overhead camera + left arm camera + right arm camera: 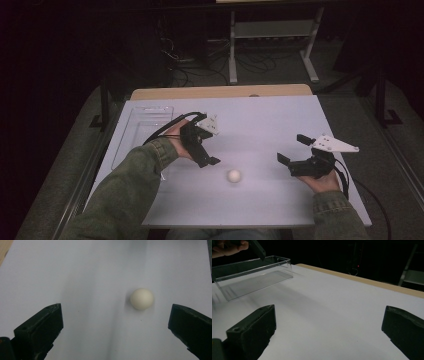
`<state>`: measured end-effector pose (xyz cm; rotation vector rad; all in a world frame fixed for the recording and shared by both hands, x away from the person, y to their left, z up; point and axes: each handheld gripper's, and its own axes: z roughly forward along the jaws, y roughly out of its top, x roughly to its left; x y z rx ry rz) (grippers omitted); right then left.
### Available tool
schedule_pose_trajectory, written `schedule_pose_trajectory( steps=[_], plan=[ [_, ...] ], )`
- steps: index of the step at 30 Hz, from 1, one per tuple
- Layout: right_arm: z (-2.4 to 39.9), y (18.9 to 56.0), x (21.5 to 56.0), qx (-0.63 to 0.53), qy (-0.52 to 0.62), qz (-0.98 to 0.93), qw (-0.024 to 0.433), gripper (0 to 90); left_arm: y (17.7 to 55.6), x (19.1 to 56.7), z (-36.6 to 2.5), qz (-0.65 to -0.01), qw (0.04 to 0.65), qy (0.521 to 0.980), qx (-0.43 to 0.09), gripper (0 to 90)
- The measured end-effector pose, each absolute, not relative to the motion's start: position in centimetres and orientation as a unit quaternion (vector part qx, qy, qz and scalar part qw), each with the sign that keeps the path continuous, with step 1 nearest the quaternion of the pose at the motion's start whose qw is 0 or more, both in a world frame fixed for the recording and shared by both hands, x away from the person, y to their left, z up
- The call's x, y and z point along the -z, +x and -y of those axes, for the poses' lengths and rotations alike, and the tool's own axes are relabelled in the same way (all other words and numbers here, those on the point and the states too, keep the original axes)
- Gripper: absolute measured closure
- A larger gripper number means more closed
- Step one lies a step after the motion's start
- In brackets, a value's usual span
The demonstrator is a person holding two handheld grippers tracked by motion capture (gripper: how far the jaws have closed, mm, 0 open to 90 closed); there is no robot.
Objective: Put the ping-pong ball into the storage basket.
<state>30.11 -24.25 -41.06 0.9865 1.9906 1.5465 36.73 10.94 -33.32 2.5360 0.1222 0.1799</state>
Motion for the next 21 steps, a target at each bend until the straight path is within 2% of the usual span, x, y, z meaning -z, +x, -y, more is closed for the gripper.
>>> schedule_pose_trajectory(
  steps=[21],
  plan=[
    [24.2,30.1,41.1,-0.557,0.355,-0.720,0.215,0.0,36.7,34.6,-9.3,-0.028,0.262,0.963,-0.052,0.0]
  ],
)
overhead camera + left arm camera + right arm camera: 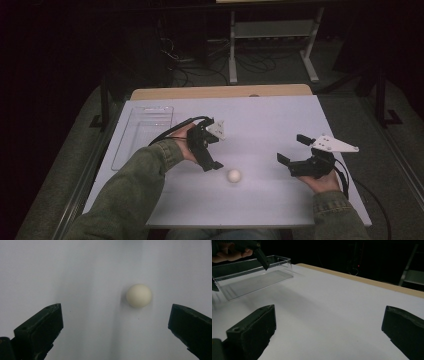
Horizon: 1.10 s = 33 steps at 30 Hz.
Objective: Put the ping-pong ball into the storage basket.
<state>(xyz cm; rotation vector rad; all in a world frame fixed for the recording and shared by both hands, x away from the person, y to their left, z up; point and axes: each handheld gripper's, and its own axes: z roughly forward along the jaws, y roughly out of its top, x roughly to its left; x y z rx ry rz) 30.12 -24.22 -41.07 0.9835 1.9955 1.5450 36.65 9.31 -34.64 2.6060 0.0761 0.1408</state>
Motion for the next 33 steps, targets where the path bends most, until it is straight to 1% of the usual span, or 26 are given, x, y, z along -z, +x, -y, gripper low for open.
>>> schedule_pose_trajectory(
  steps=[11,33],
  plan=[
    [24.3,30.1,41.1,-0.557,0.355,-0.720,0.215,0.0,36.6,35.1,-7.9,-0.015,0.248,0.968,-0.043,0.0],
    [24.2,30.1,41.1,-0.555,0.355,-0.720,0.217,0.0,36.3,36.9,-6.4,0.006,0.216,0.976,-0.028,0.0]
  ],
)
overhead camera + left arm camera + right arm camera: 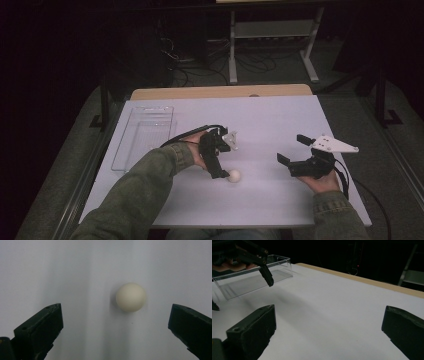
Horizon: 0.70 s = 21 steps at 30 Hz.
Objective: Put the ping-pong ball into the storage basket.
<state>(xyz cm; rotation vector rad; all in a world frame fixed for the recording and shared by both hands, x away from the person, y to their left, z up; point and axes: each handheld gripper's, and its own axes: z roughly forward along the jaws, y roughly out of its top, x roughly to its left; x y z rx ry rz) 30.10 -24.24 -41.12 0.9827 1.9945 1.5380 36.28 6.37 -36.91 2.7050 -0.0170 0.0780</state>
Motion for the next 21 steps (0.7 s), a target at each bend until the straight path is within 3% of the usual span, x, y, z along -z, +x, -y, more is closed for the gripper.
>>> schedule_pose_trajectory(
  steps=[21],
  plan=[
    [24.3,30.1,41.1,-0.557,0.354,-0.719,0.220,0.0,36.5,38.8,-5.1,0.018,0.195,0.981,-0.013,0.0]
  ],
)
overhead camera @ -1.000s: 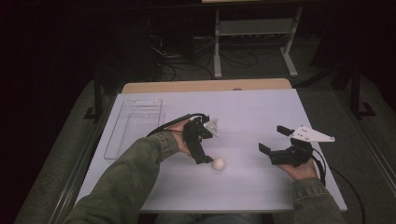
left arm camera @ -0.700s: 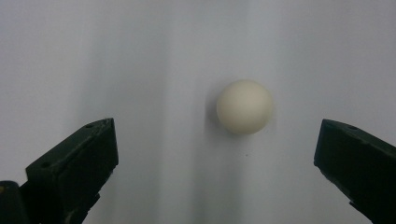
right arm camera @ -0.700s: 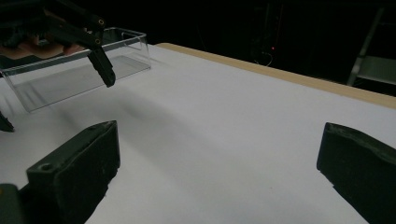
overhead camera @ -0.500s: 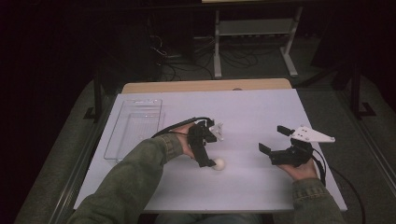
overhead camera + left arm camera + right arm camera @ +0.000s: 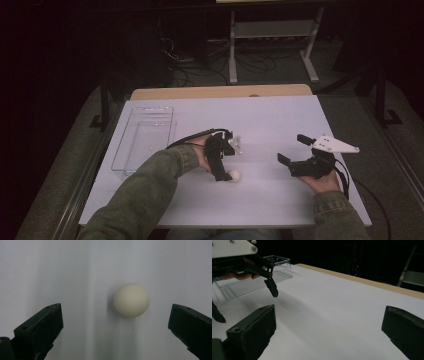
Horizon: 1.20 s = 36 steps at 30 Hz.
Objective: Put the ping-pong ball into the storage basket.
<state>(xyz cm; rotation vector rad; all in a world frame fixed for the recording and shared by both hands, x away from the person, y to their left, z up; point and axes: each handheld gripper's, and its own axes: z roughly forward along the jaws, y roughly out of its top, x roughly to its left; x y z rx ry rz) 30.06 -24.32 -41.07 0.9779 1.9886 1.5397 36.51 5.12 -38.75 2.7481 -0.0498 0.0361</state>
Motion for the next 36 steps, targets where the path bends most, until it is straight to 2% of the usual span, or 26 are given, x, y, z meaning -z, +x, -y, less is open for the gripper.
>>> schedule_pose_trajectory(
  steps=[19,36],
  plan=[
    [24.4,30.0,41.1,-0.556,0.355,-0.719,0.218,0.0,36.3,40.1,-4.3,0.030,0.179,0.983,0.013,0.0],
    [24.2,30.1,41.2,-0.551,0.355,-0.725,0.214,0.0,36.2,41.5,-3.8,0.013,0.181,0.983,0.019,0.0]
  ],
)
